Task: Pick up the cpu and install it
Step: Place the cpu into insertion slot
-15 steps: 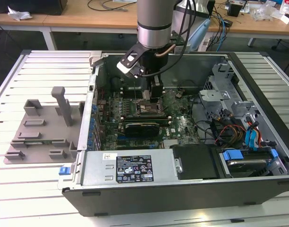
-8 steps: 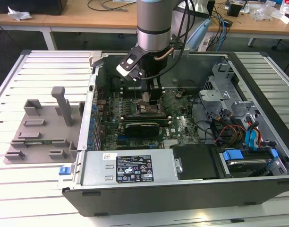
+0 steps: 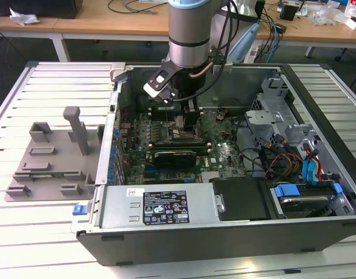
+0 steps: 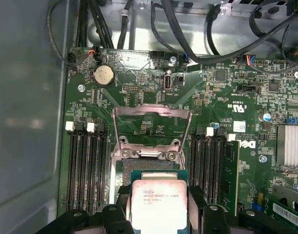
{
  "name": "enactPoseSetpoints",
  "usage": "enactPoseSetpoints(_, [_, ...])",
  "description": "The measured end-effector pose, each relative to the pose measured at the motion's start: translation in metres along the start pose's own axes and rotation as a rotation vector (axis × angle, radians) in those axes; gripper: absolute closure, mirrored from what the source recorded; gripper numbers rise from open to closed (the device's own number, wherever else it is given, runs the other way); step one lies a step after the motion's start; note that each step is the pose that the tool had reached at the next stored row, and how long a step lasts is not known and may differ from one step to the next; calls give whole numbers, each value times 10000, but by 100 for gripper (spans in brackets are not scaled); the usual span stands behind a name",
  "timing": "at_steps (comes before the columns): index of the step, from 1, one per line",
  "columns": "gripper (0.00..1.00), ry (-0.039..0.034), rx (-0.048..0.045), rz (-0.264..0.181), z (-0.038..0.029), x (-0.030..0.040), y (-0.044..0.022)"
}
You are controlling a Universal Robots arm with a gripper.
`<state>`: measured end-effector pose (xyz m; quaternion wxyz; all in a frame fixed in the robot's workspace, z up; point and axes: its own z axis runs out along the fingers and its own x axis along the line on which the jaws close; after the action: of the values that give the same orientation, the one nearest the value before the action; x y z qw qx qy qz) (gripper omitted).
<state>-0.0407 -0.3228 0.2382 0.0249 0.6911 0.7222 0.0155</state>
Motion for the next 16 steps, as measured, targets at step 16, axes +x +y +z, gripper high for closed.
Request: enactPoseSetpoints(16, [45, 2, 0, 46, 195, 20, -25])
